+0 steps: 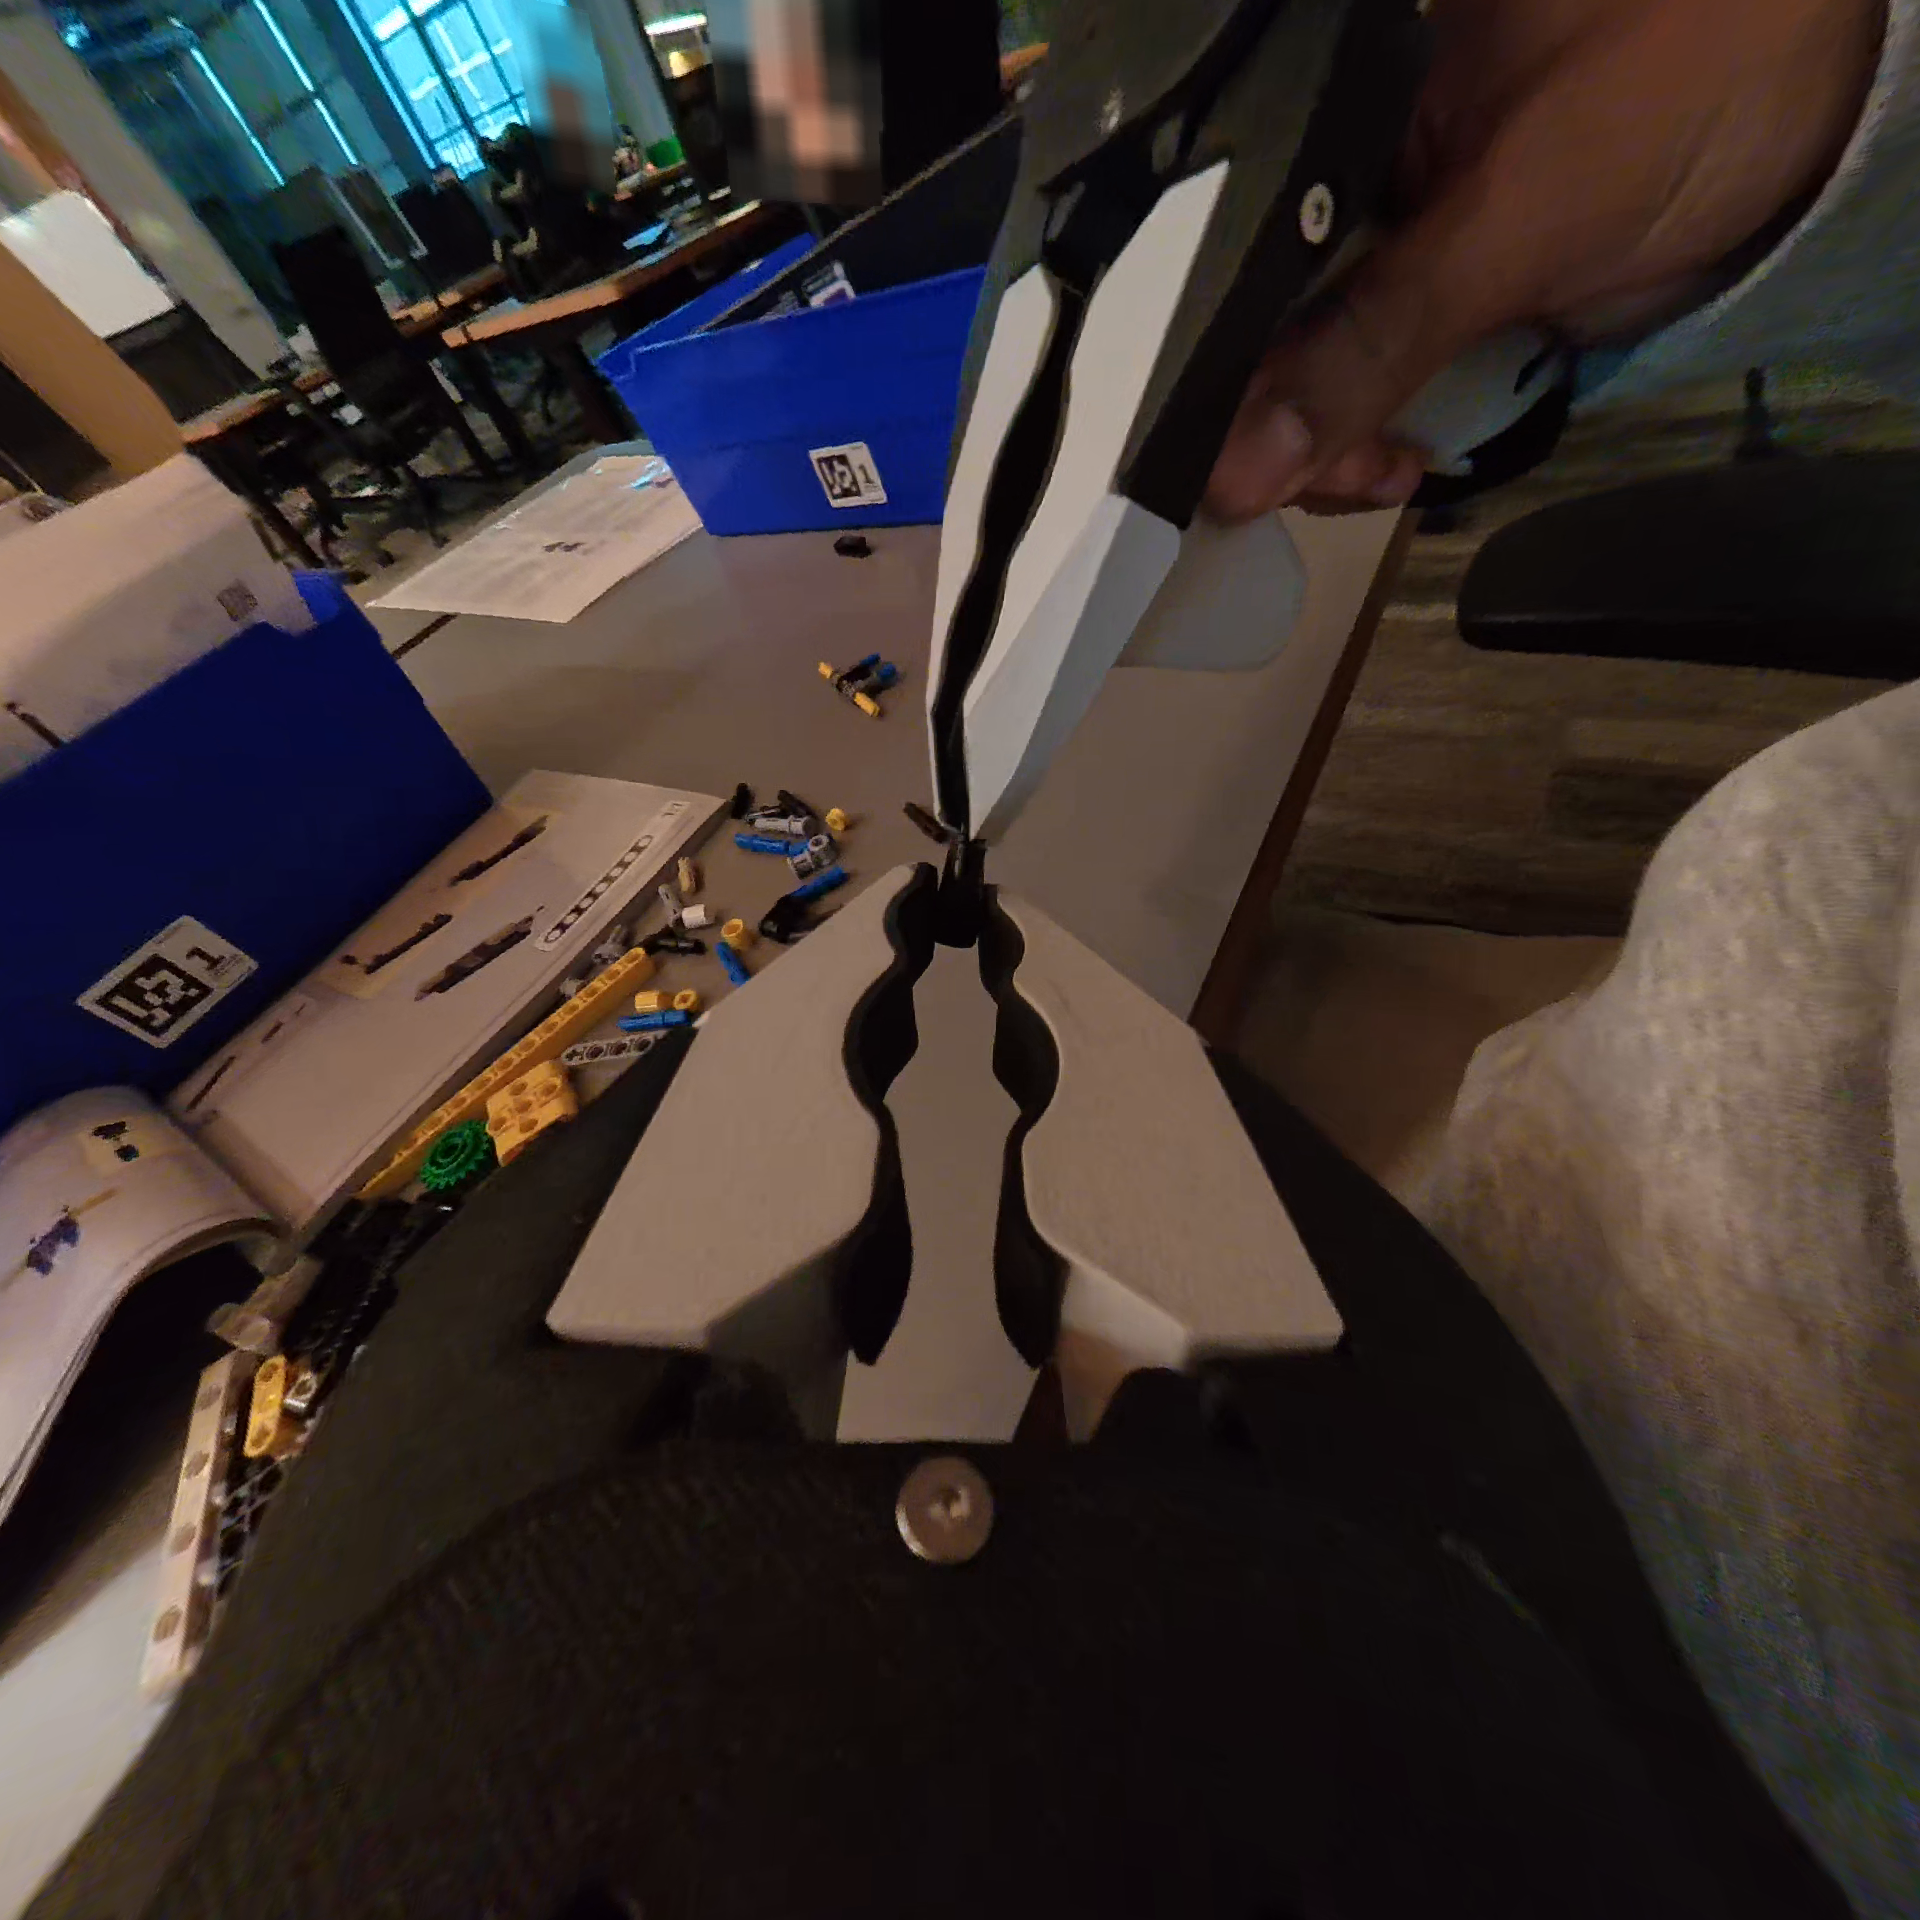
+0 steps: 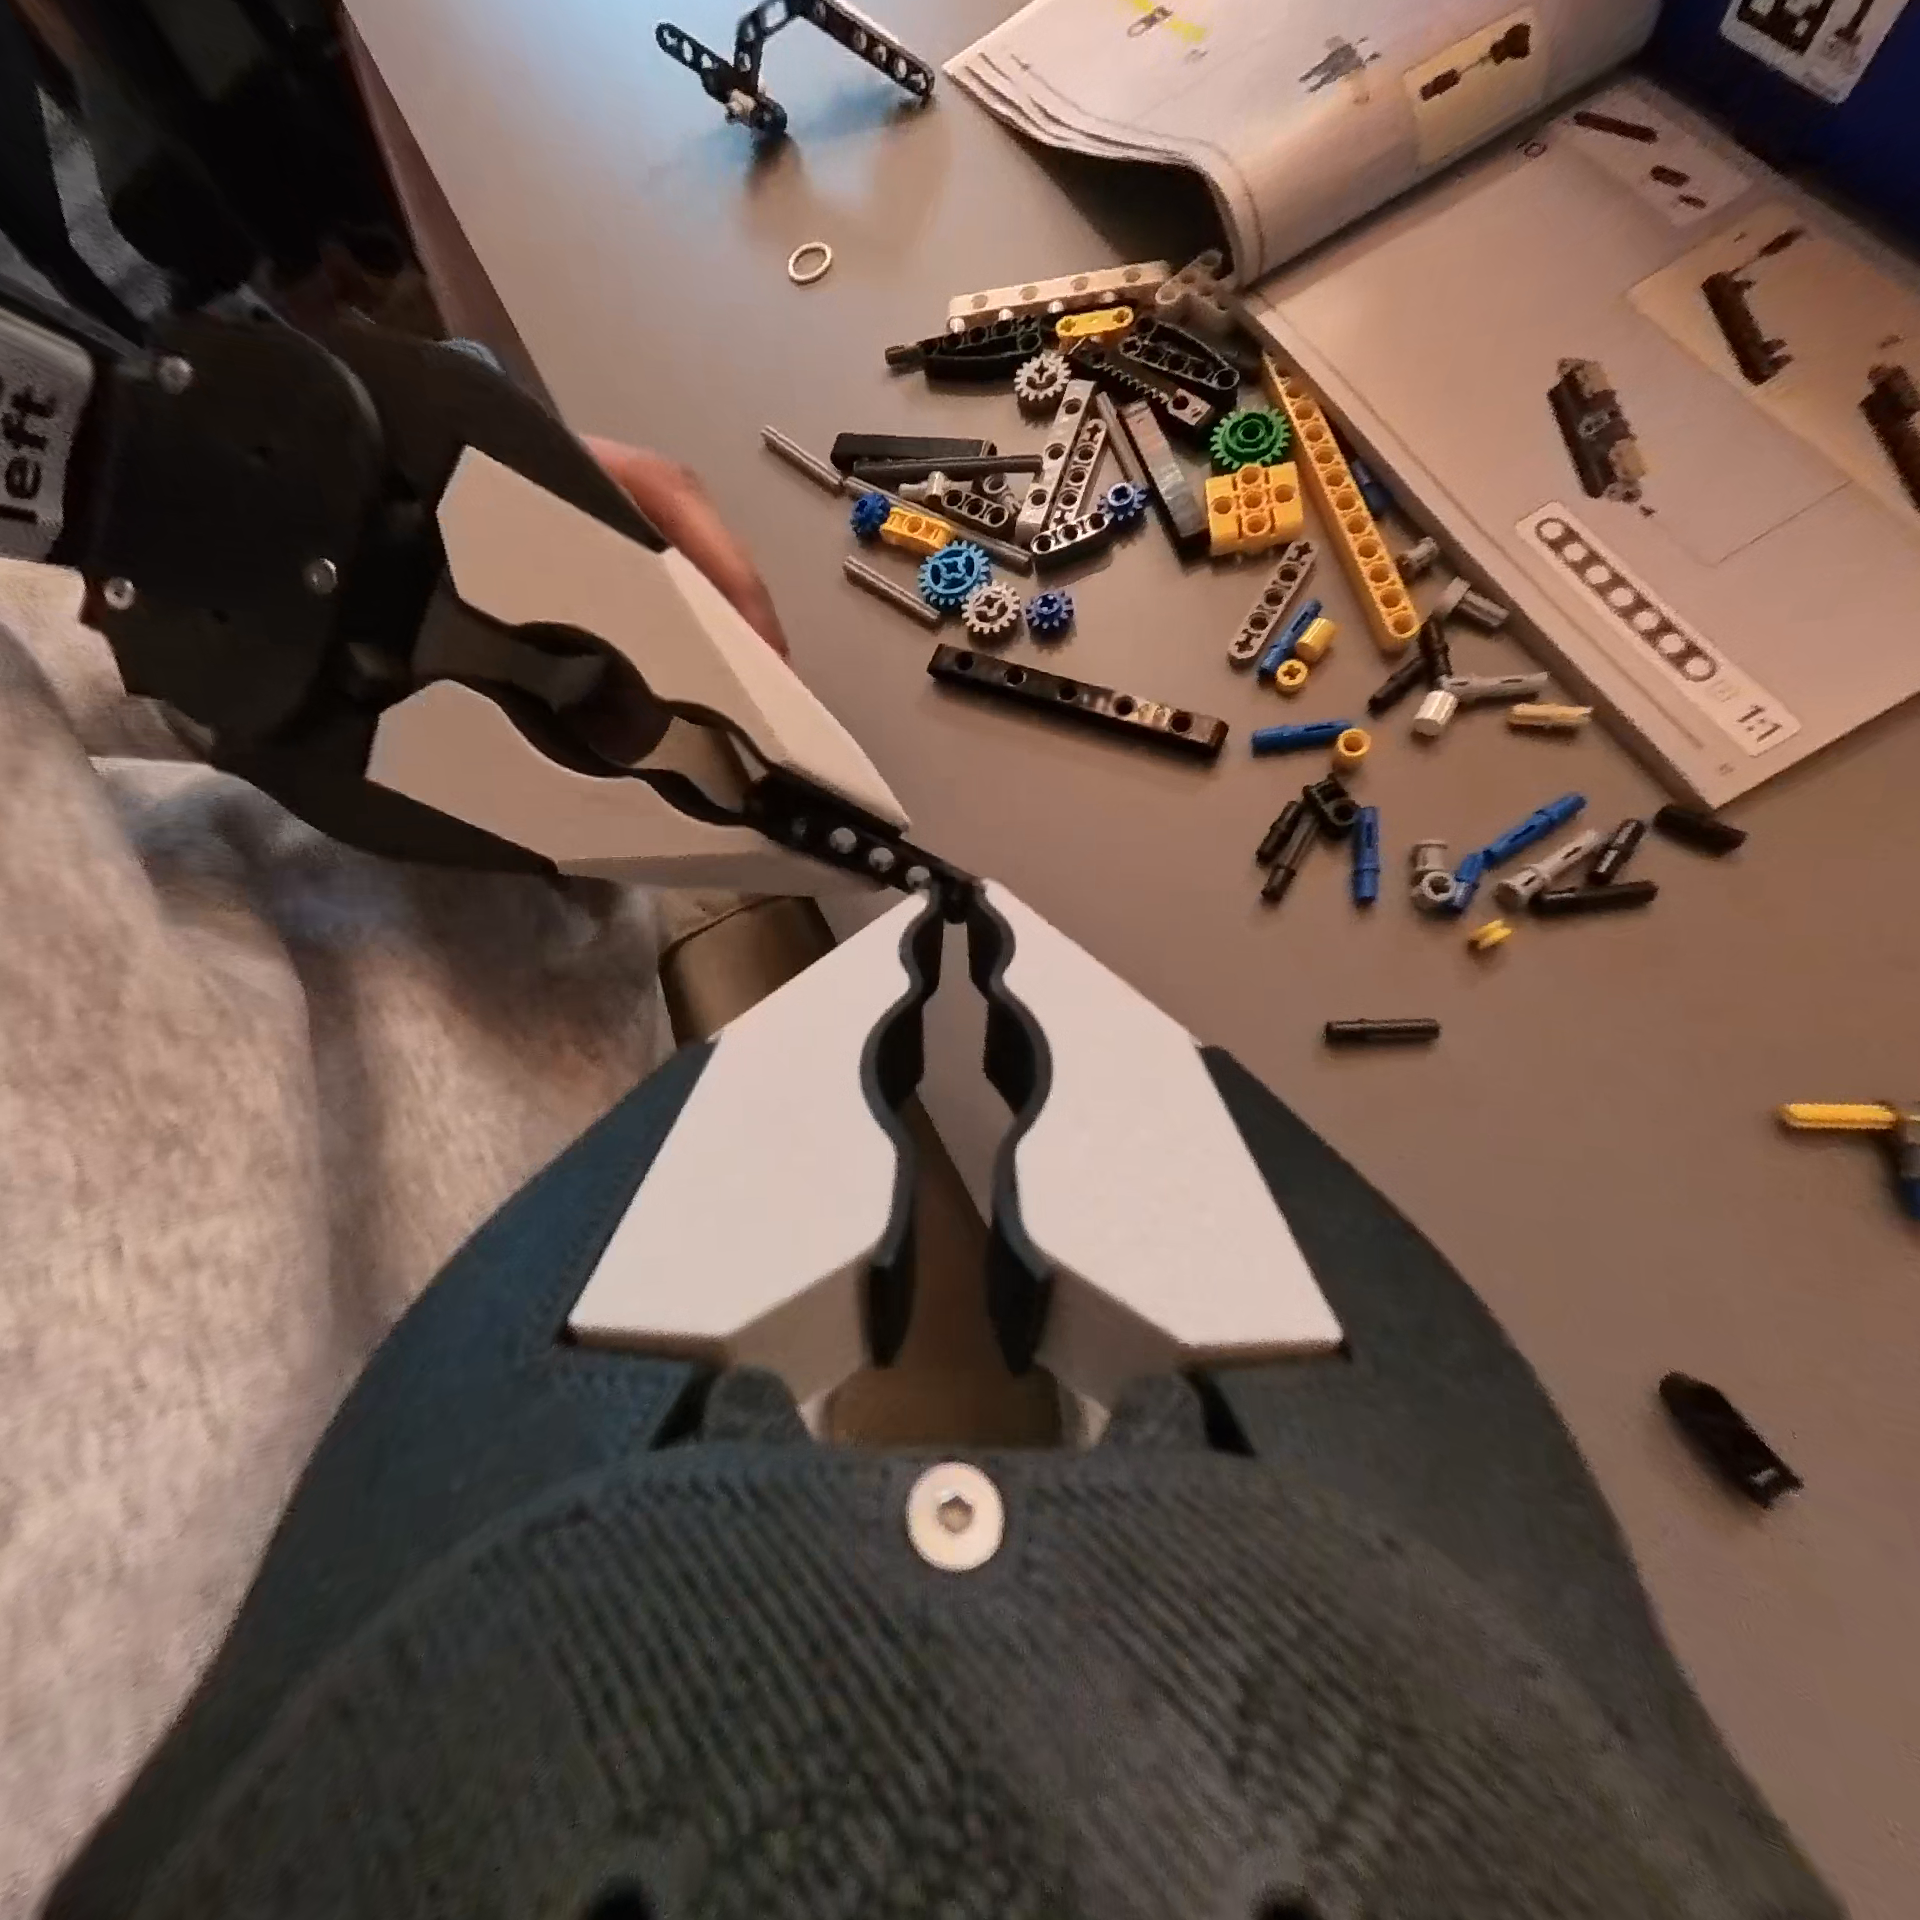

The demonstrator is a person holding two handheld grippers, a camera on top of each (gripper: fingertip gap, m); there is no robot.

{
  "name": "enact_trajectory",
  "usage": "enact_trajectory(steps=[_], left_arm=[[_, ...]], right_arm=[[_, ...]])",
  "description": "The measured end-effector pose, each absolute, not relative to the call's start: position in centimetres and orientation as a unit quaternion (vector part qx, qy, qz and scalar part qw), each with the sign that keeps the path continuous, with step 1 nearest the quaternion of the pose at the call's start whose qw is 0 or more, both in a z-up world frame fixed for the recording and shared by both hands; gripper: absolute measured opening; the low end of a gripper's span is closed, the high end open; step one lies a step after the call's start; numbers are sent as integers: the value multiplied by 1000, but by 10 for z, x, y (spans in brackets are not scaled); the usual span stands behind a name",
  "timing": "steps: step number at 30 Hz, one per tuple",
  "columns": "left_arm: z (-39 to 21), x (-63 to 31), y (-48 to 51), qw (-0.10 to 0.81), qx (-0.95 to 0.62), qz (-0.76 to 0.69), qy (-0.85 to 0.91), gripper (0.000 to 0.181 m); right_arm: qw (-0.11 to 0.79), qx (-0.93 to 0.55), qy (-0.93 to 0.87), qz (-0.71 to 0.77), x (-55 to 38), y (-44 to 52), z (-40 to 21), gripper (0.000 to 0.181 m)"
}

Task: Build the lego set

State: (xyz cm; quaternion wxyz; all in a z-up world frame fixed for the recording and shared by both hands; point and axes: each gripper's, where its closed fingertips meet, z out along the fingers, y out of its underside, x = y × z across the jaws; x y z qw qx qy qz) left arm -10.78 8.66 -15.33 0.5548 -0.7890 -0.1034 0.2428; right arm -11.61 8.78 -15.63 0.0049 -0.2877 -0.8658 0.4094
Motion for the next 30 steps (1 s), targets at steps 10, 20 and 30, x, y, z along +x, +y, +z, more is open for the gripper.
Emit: enact_trajectory(steps=[10,20,30], left_arm=[[-143,-113,86,542,-773,313,-107,7],[-144,-116,83,554,-768,299,-117,6],[-119,-124,67,709,-654,65,-255,6]], right_arm=[[14,-319,-835,448,-123,87,-144,2],[66,-301,-803,510,-132,91,-120,14],[211,-201,-785,547,-138,86,-109,75]])
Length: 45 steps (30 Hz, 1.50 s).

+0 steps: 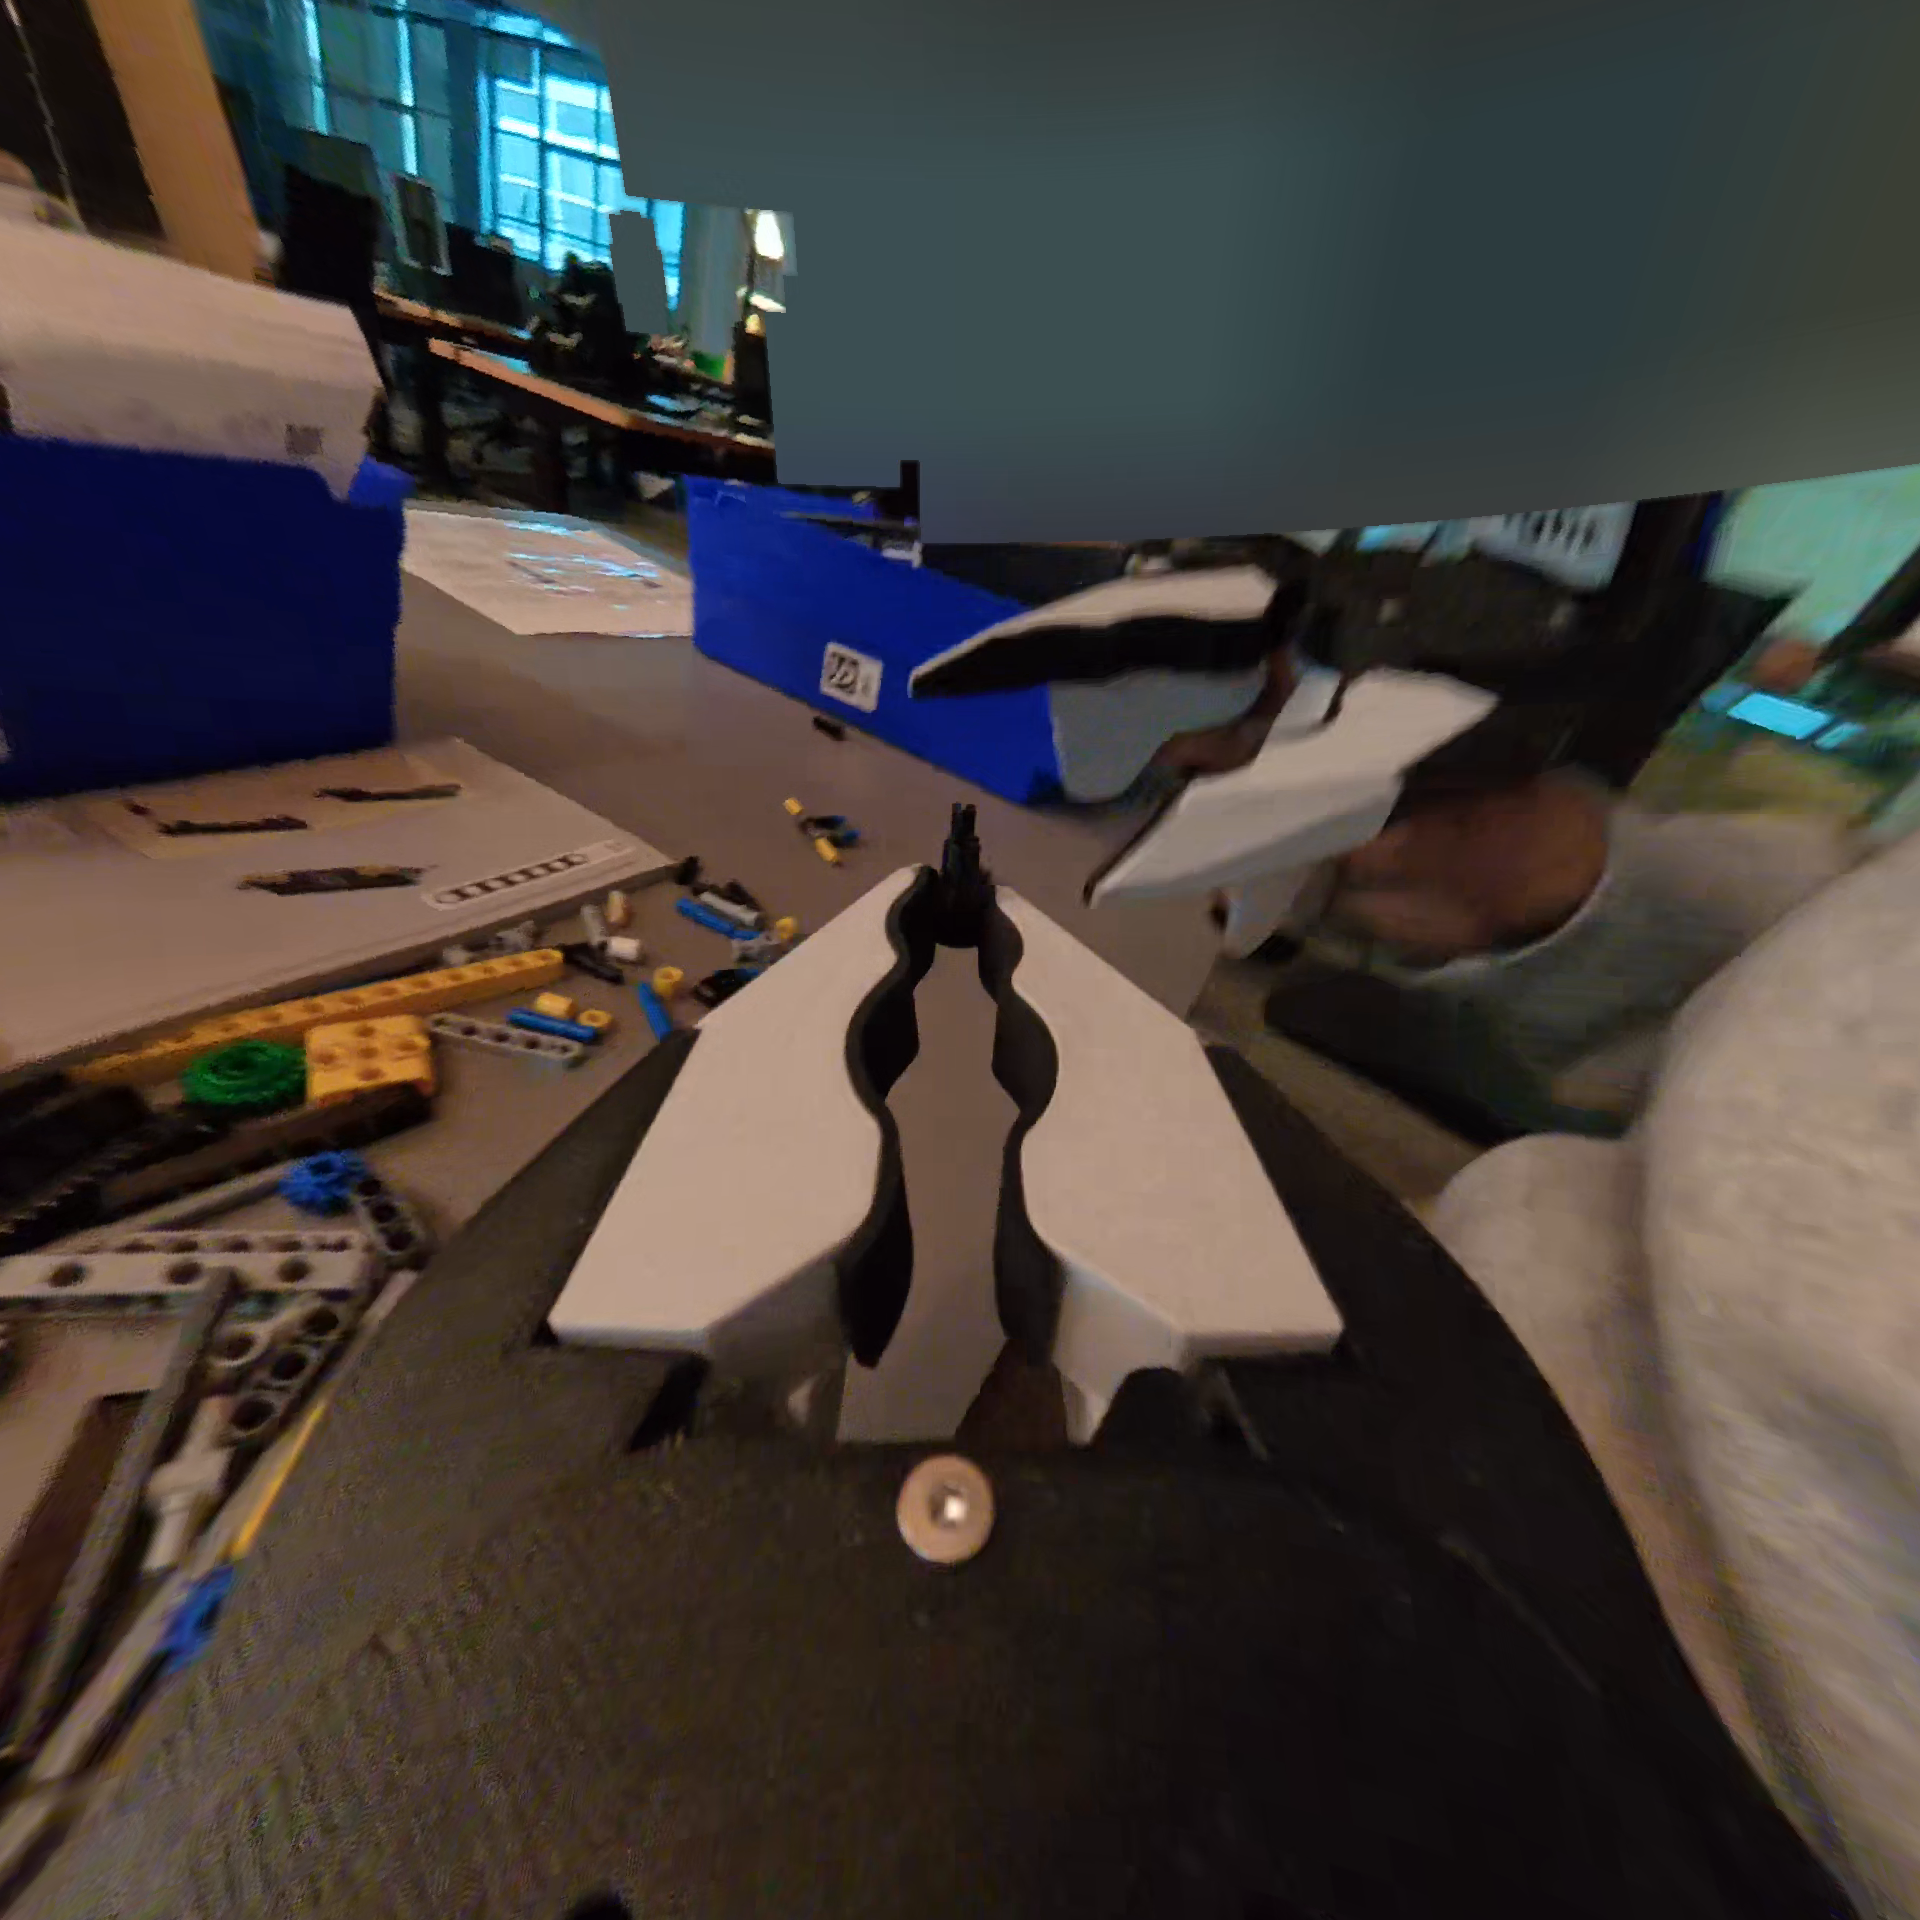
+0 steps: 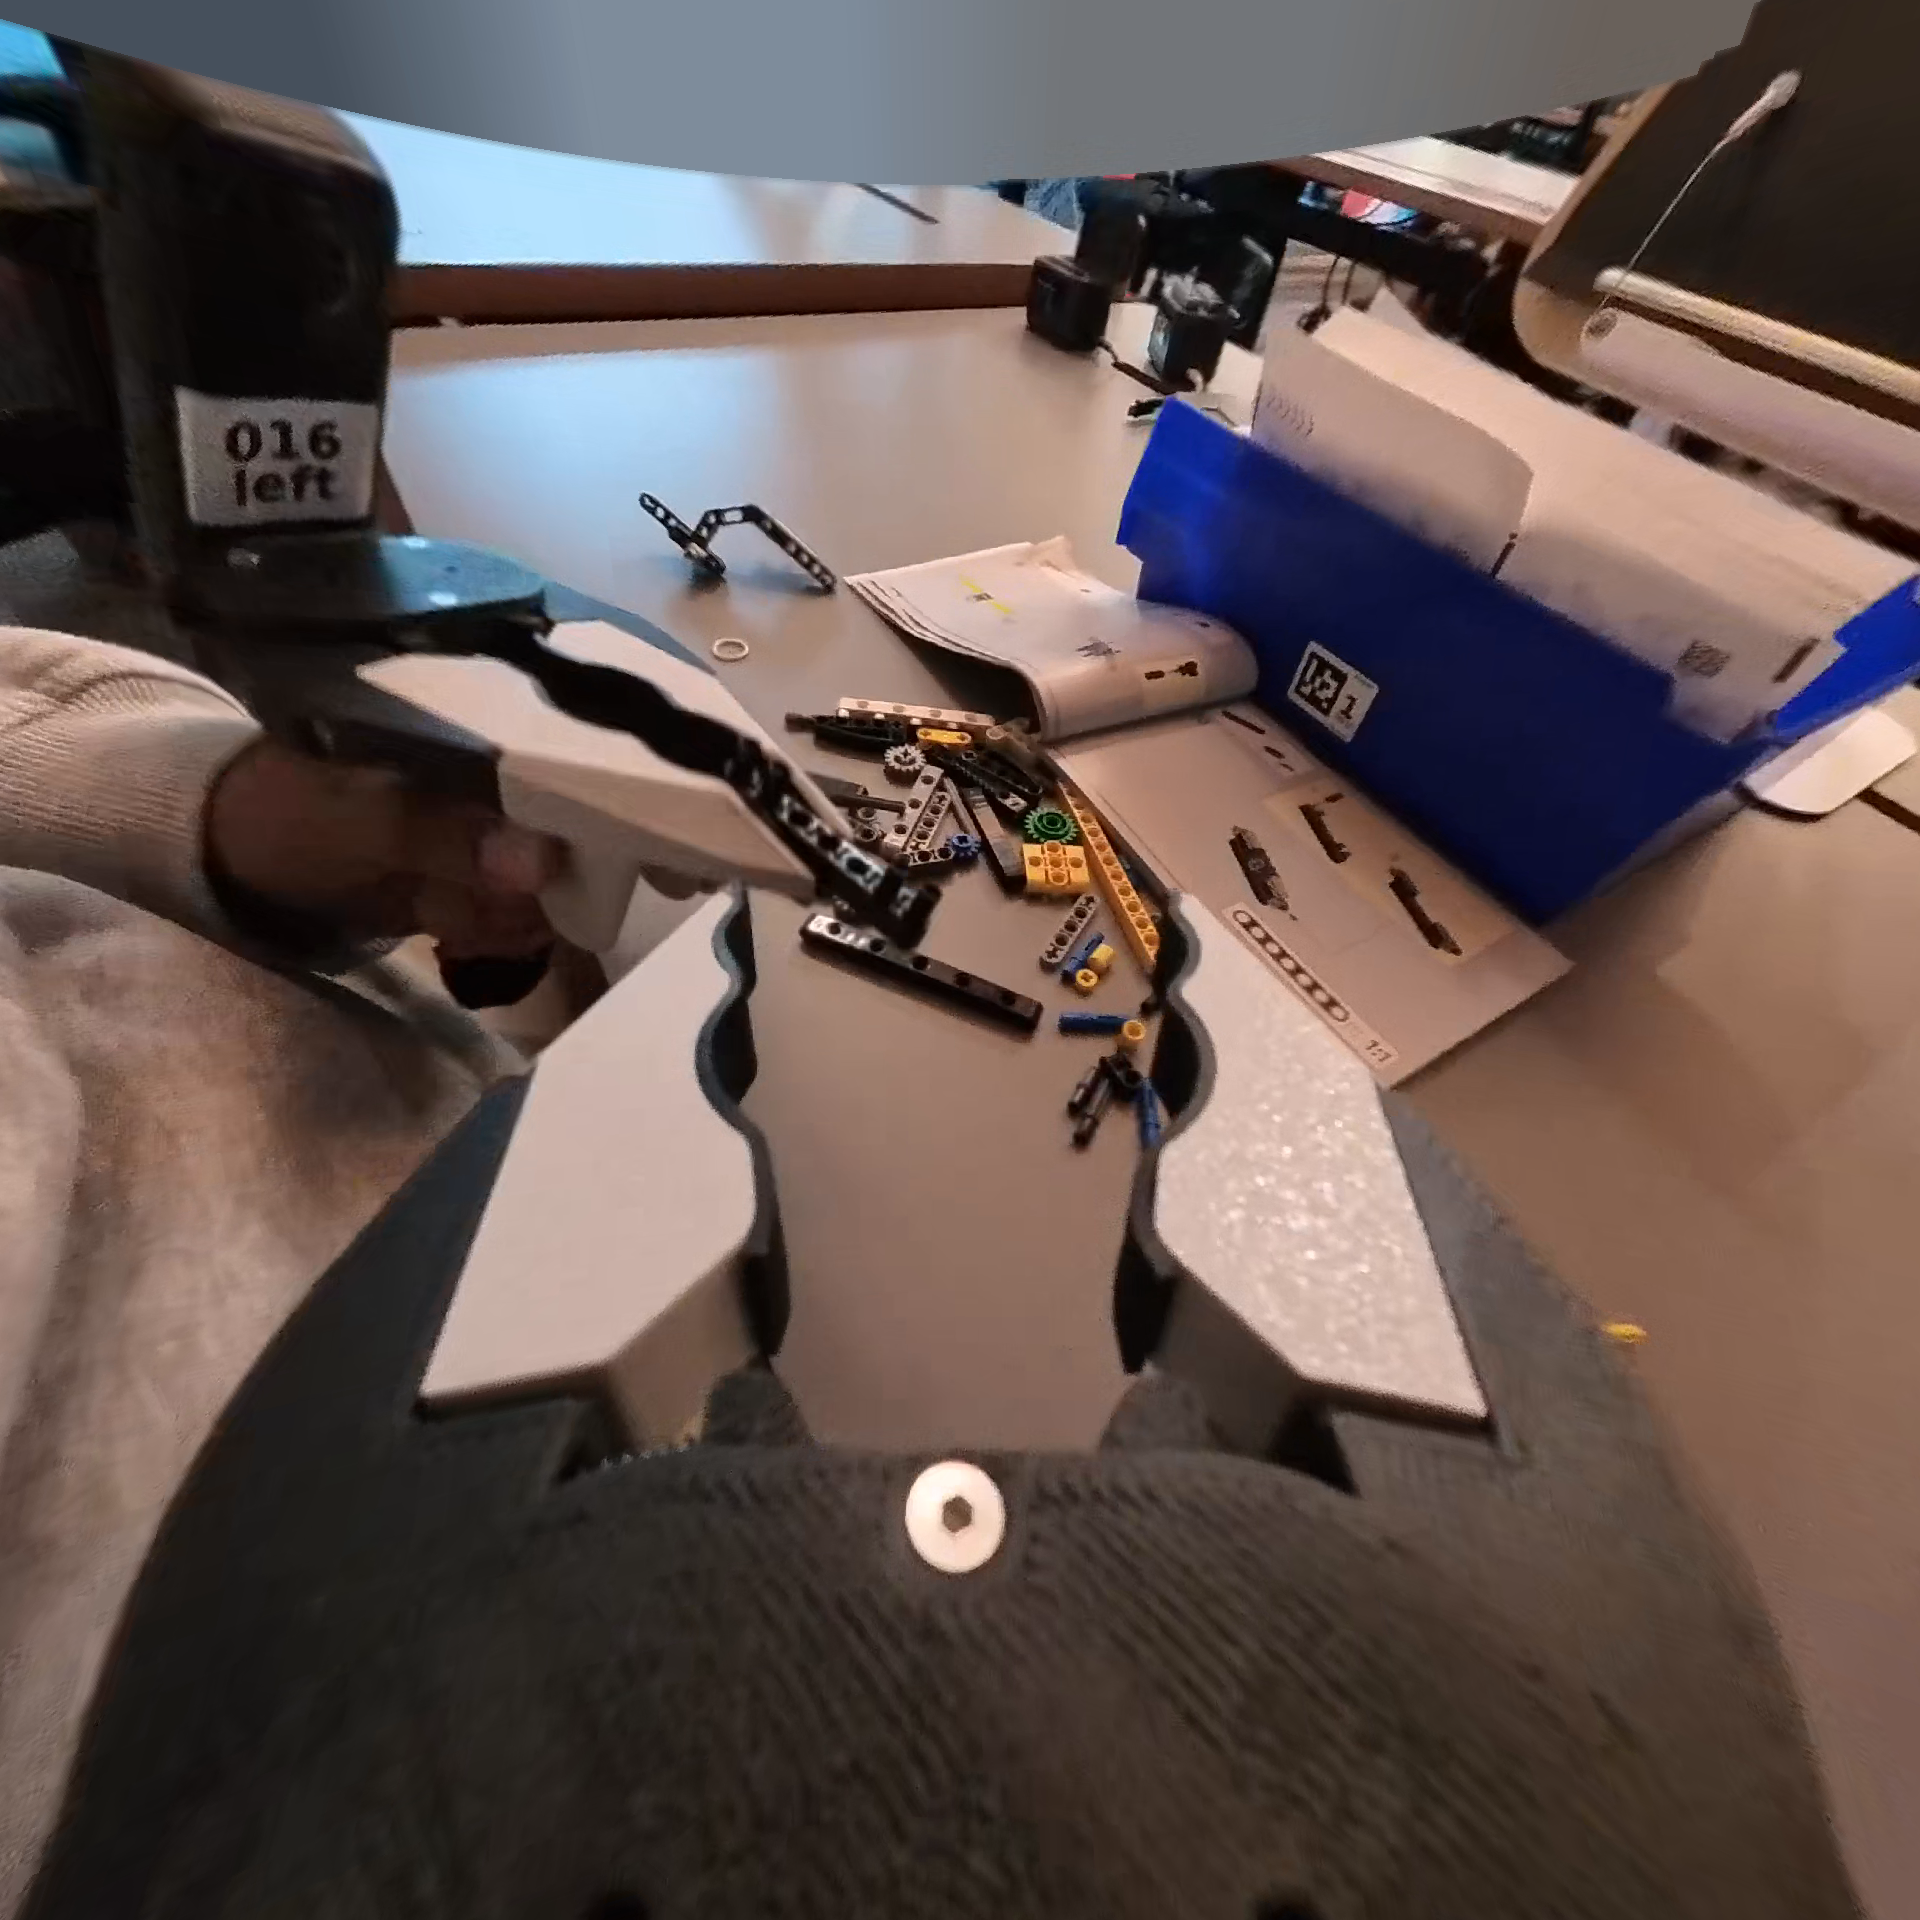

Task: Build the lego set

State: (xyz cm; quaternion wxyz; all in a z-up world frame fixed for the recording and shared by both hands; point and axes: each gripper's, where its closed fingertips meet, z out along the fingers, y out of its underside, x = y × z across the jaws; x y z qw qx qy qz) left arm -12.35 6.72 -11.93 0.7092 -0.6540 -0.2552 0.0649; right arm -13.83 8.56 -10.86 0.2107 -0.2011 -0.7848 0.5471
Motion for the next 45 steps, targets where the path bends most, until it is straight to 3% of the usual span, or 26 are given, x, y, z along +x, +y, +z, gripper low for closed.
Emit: enact_trajectory(steps=[3,6,10,13,30,45], left_arm=[[-112,-125,60,744,-608,-3,-278,5],[-111,-122,58,761,-588,-38,-271,5],[-108,-107,65,772,-588,-81,-229,5],[-109,-97,70,769,-599,-91,-202,5],[-118,-75,85,747,-636,-131,-144,5],[-119,-82,87,746,-640,-90,-162,5]], right_arm=[[207,-197,-774,565,-136,78,-114,78],[156,-195,-721,646,-131,73,-103,61],[12,-192,-625,757,-118,79,-87,45],[-96,-181,-615,761,-101,85,-87,34],[-99,-120,-698,699,-79,86,-110,4],[-104,-166,-688,698,-88,88,-109,3]])
